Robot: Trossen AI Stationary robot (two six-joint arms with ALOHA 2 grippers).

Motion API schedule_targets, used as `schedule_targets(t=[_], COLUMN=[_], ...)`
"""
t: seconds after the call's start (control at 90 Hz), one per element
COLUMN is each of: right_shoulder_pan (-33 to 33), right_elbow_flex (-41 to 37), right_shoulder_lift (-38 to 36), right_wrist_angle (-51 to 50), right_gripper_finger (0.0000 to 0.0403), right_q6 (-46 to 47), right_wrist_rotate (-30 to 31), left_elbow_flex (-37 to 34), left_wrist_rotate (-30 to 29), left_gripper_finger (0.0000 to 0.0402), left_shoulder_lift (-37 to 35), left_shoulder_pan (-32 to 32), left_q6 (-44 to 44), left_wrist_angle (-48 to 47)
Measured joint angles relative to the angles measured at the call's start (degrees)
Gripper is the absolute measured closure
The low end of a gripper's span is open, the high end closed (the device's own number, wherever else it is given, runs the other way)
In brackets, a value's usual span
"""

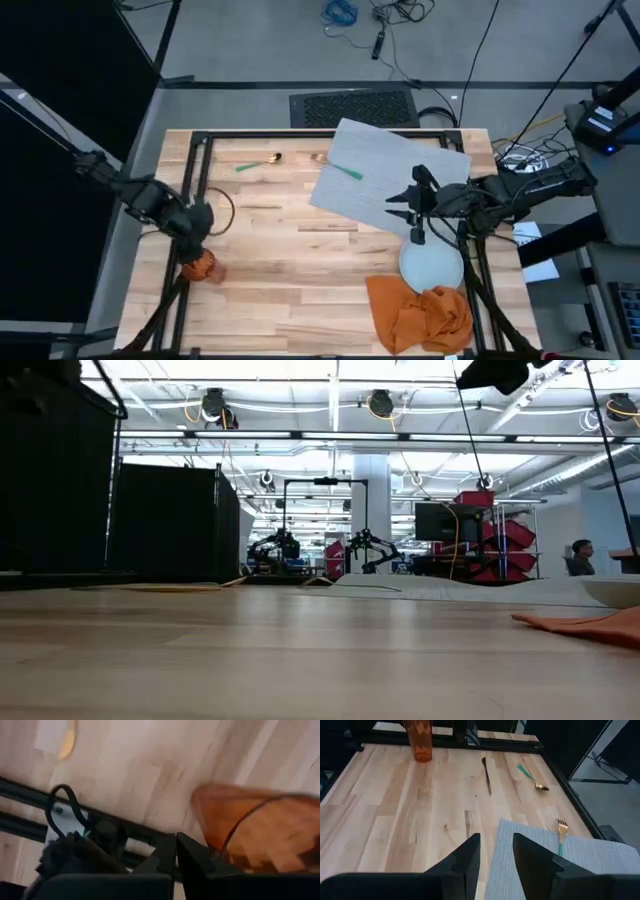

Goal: Set table place
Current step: Move the orange cup to the top center of the table

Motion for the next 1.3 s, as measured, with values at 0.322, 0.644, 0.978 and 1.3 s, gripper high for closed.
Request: schedule_targets(t=[0.322, 0.644, 0.978, 1.3], right_shoulder_pan=[-0.28, -1.03, -1.05, -0.98], right_elbow_flex=[0.00, 0.00, 0.00, 0.00], right_shoulder_lift=[0.00, 0.02, 0.02, 0.02], right_wrist_angle=[1.56, 1.51, 1.45, 1.43], right_gripper_finger=[0.0300, 0.0300, 0.0300, 0.0300], right_q6=[-2.06, -3.10, -3.45, -3.27], right_wrist_rotate=[0.00, -0.09, -0.09, -0.31], left_elbow_flex=[2.73, 4.81, 4.81, 4.81], left_wrist_rotate=[1.04, 3.19, 5.14, 5.17], left_gripper_finger=[0.0402, 0.0402, 0.0401, 0.0401], left_shoulder_lift=[0.03, 0.88, 3.42, 3.60], left_shoulder_pan=[-4.07, -4.72, -8.71, -10.87], left_q6=[-4.68, -7.66, -10.44, -13.28], left_wrist_angle=[-0.14, -0.06, -0.06, 1.21])
